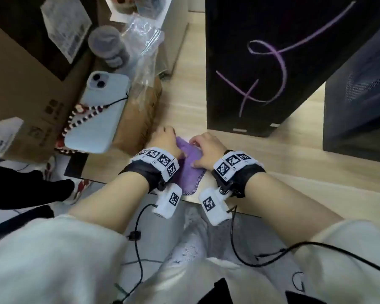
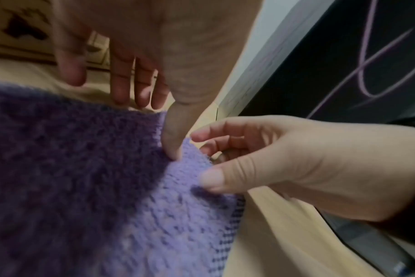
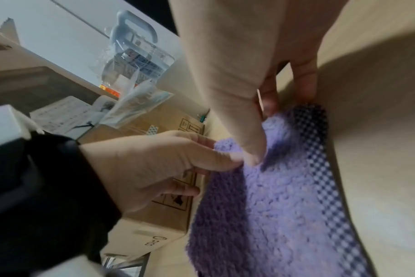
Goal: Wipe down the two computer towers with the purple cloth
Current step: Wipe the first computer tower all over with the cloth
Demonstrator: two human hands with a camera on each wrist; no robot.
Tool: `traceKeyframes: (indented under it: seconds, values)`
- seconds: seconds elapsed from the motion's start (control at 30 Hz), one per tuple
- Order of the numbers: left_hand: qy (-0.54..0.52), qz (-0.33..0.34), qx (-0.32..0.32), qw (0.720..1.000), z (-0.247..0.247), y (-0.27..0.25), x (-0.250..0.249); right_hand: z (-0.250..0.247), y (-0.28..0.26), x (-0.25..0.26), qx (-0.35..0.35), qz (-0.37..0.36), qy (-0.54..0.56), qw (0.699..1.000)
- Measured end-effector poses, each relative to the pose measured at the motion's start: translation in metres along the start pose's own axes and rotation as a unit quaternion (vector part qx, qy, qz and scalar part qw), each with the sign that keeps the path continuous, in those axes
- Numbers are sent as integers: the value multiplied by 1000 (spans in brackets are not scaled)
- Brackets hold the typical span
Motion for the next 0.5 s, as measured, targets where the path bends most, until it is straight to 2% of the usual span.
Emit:
traceKeyframes:
  seconds: [0.1,0.17,0.27,0.37,0.43,0.5]
  values:
    - [-8,-35,50,998,-1,3,6,-2,0,-3,-17,27,30,999]
    - [34,-26,86,995,2,4,2,-2,-1,-5,-20,37,31,999]
    - [50,43,107,992,5,4,-13,-5,-2,-6,-24,36,25,999]
    - [-13,131,170,977,2,-8,-35,-8,-9,-6,1,35,38,999]
    - [-62,183,227,955,-9,-25,-55,-19,-19,-2,17,17,85,996]
    - [-97,230,240,938,-29,-44,-78,-40,-36,5,33,-5,164,986]
Point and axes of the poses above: each hand's wrist, its own y-axis towards the middle knuckle, its own z-axis out of the palm, x = y × z, the point moved 8 cm from there along y, towards the middle knuckle, and after that the axes turned 8 degrees about -y, right-handed, at the moved point
